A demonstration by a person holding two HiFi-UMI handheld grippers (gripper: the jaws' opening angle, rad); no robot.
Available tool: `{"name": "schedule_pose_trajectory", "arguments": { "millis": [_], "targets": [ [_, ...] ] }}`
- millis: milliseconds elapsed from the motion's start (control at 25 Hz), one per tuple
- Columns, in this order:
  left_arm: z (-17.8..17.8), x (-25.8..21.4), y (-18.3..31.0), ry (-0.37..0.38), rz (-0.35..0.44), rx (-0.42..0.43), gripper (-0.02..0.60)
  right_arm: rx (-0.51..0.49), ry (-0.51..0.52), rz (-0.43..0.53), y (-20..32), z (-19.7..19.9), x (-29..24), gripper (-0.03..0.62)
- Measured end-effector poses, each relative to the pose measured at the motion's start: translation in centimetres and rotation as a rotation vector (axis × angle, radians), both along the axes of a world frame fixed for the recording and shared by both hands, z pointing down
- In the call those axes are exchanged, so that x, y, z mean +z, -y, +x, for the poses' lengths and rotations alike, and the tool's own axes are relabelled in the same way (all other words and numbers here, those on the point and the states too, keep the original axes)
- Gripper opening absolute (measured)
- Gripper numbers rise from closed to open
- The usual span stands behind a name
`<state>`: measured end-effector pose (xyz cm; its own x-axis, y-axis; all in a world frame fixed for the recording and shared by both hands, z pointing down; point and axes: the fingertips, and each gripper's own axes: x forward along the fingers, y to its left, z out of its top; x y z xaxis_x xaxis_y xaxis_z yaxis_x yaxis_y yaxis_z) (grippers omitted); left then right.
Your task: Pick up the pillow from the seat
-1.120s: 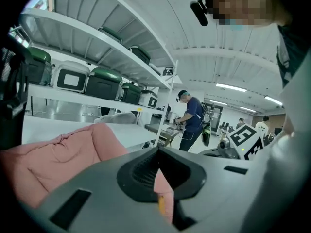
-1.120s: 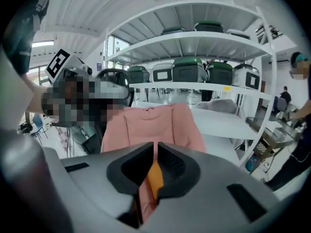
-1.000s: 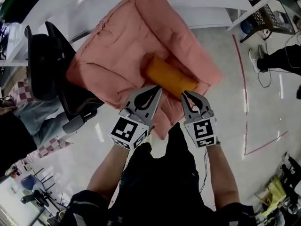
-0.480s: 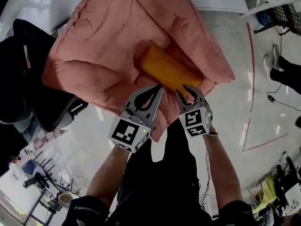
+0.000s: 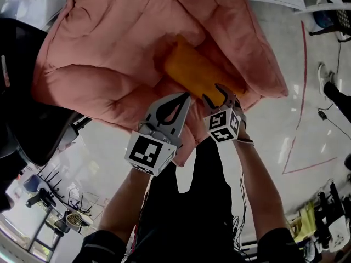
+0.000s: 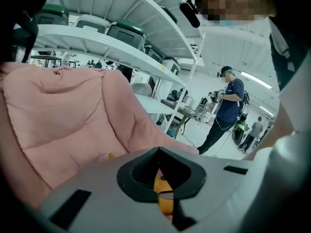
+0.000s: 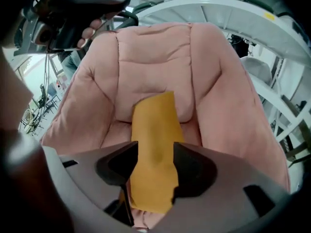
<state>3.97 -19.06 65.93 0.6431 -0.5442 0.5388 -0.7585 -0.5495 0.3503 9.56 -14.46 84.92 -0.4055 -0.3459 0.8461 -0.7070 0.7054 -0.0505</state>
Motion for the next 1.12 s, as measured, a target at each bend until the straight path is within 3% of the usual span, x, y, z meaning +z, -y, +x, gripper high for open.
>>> {"name": "schedule_pose_trajectory", "arguments": {
  "millis": [280, 480, 1120],
  "targets": [
    [-0.9, 2.9, -0.8, 0.021, -0.045, -0.024, 0.006, -0.058, -0.07, -0.027, 0.4, -0.5, 5.3, 0.273],
    [-1.4, 3.1, -1.0, 0.021, -0.048, -0.043, 0.006, -0.072, -0.137, -0.053, 1.0, -0.6, 7.0, 0.274],
    [-2.8, 2.4, -1.8, 0.016, -0.047, -0.061, 0.006, -0.064, -0.152, -0.048, 0.7, -1.1, 6.4, 0.078]
  ]
}}
